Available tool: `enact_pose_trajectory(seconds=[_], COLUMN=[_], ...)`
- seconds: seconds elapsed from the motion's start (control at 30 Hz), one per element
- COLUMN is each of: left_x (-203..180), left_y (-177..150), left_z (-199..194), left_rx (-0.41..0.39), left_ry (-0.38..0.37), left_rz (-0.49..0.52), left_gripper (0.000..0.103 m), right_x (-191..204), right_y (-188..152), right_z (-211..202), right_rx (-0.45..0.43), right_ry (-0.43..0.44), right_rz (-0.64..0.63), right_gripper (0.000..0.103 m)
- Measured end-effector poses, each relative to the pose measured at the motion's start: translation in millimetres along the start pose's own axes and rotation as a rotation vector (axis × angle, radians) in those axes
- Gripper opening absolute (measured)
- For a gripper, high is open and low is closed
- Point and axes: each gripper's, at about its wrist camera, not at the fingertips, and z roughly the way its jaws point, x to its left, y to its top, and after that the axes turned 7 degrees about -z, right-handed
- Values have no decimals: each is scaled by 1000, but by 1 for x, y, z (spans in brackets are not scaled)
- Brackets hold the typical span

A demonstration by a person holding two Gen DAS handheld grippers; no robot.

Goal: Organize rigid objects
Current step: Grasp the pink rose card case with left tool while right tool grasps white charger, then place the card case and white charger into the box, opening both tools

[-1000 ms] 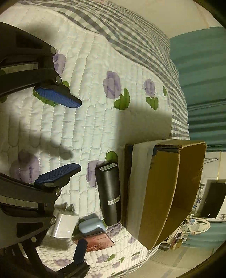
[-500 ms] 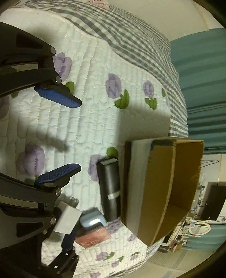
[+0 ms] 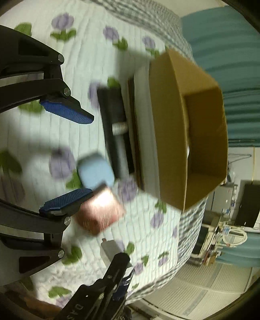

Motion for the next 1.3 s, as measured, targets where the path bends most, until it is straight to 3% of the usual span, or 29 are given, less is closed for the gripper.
enact_pose_trajectory(seconds=[0.33,0.4,0.5,0.63,0.87,1.07,1.1,1.17,1.2,1.3], left_x=[-60,-71,-86,-86,-84,-80,-78,-72,-68,-64], left_y=[-3,-2,0,4,6,14,16,28,33,44], left_z=[38,46,57,86,73,35,25,8,0,-13], left_rx=[75,69,55,129,108,54,38,12,23,37], left_ry=[-59,-21,15,38,1,-41,-50,-51,-91,-119], left_rz=[11,22,40,-16,0,18,20,24,29,75], left_gripper=[70,70,80,84,78,75,70,30,18,7], right_x=[-47,-56,-69,-82,-84,-76,-74,-68,-65,-51], right_y=[-9,-11,-15,-19,-21,-16,-14,-9,-7,4], right_z=[1,2,3,7,5,-9,-13,-23,-28,-44], right_rx=[-26,-30,-37,-34,-41,-48,-49,-51,-53,-61], right_ry=[5,-11,-9,0,6,-37,-41,-55,-62,-89], right_rz=[68,72,99,142,151,119,116,104,95,68], right_gripper=[42,42,42,42,42,42,42,42,42,42])
